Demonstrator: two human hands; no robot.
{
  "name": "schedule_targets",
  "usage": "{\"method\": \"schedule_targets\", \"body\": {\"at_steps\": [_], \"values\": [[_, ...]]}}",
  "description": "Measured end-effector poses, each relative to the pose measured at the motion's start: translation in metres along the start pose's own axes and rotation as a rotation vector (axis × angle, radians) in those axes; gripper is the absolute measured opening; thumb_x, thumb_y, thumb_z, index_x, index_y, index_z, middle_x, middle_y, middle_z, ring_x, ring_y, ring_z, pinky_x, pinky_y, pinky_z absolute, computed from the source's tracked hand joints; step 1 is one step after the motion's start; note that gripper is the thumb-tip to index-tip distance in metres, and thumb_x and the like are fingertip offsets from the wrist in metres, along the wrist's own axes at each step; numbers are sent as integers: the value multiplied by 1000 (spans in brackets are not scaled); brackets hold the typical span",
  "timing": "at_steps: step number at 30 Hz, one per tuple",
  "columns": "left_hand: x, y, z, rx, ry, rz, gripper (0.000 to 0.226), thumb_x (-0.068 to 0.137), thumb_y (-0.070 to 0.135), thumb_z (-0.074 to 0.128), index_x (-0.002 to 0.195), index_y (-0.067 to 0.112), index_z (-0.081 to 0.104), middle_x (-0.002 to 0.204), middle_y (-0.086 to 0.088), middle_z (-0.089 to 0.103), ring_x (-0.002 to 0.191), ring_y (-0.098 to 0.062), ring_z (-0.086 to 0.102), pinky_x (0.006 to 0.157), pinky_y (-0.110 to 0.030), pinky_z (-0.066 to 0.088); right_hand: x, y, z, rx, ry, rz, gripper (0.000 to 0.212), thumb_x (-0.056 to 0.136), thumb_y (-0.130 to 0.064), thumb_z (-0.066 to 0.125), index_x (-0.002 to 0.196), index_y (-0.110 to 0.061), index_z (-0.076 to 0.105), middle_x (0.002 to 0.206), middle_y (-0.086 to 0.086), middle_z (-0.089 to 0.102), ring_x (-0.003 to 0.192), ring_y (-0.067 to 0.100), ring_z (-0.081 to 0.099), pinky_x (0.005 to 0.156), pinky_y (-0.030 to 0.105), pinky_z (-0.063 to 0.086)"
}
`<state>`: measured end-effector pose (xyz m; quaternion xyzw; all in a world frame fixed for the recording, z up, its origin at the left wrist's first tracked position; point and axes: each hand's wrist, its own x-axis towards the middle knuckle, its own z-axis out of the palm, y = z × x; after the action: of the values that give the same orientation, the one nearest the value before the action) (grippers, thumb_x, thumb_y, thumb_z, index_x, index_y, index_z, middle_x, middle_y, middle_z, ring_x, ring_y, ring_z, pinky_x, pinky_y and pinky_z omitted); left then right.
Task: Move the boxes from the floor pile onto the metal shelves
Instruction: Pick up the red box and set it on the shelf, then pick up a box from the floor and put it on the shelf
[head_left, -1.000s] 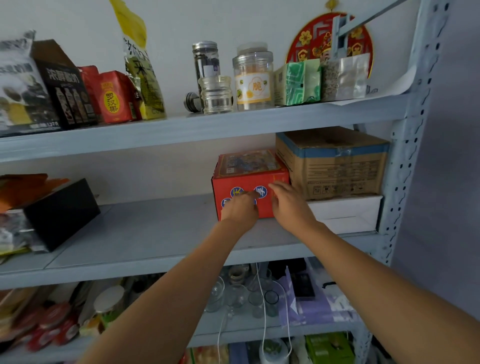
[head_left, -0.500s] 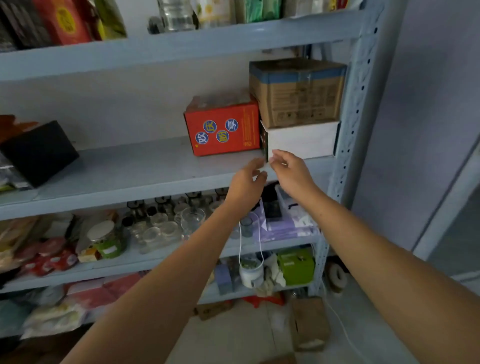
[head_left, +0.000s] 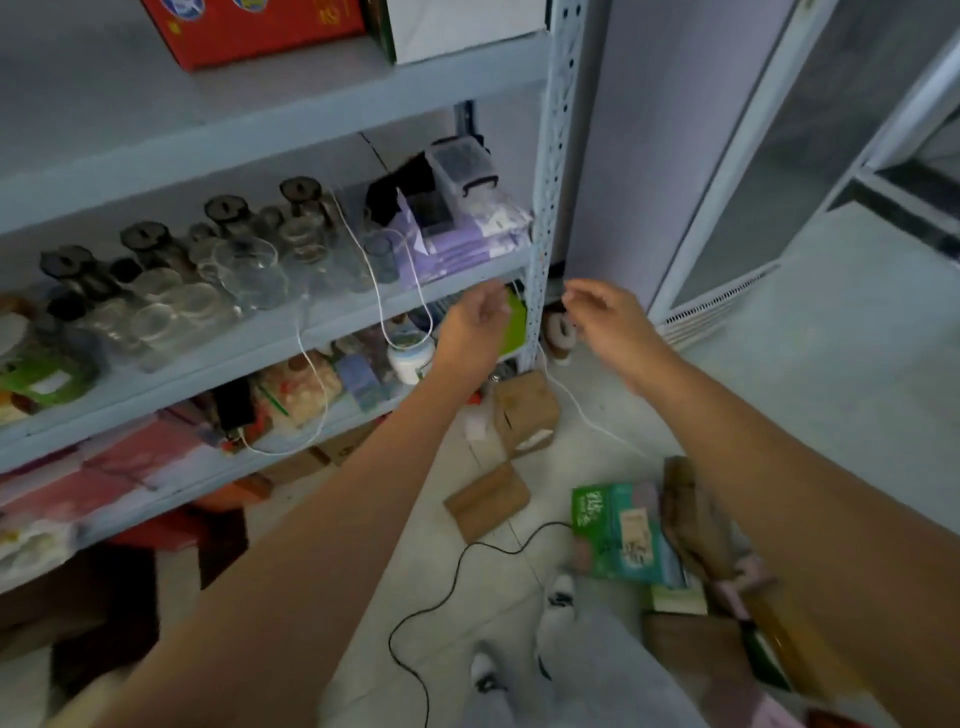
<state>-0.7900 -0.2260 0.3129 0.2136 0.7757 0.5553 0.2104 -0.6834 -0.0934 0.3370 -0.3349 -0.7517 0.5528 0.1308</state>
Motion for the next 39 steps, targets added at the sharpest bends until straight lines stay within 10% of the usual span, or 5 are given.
{"method": "schedule_targets", "body": {"at_steps": [12,19,29,34,39], "values": [[-4,-40,108,61,-209,-215,35,100,13,51,135,8,54,133,-9,61,124,-22,57,109,-38,42,7,89,-63,57,90,248,15,95,-23,54,101,-25,68,101,7,66,102,28,64,100,53,48],[38,-81,169,25,-195,-400,28,97,7,54,125,10,57,115,-2,61,98,-11,57,68,-10,45,73,162,-96,97,53,397,36,94,-21,50,111,11,52,118,33,56,115,47,53,100,64,41],[123,-255,193,-27,0,-726,38,95,11,54,132,12,57,125,-1,62,103,-10,59,85,-22,47,194,324,-2,130,-14,562,34,92,-24,48,106,6,59,82,8,58,82,22,55,78,39,46],[160,-374,231,-152,19,-821,29,97,5,49,79,27,52,80,6,56,45,8,54,43,-8,41,237,429,82,164,-60,578,25,97,-16,49,118,-15,62,95,-8,59,95,14,55,88,32,47],[207,-481,251,-209,105,-917,67,95,21,58,153,28,26,155,-2,34,138,-24,39,95,-29,35,290,524,128,12,-10,537,41,99,-20,50,139,-12,49,130,3,56,103,9,48,82,18,33]]}}
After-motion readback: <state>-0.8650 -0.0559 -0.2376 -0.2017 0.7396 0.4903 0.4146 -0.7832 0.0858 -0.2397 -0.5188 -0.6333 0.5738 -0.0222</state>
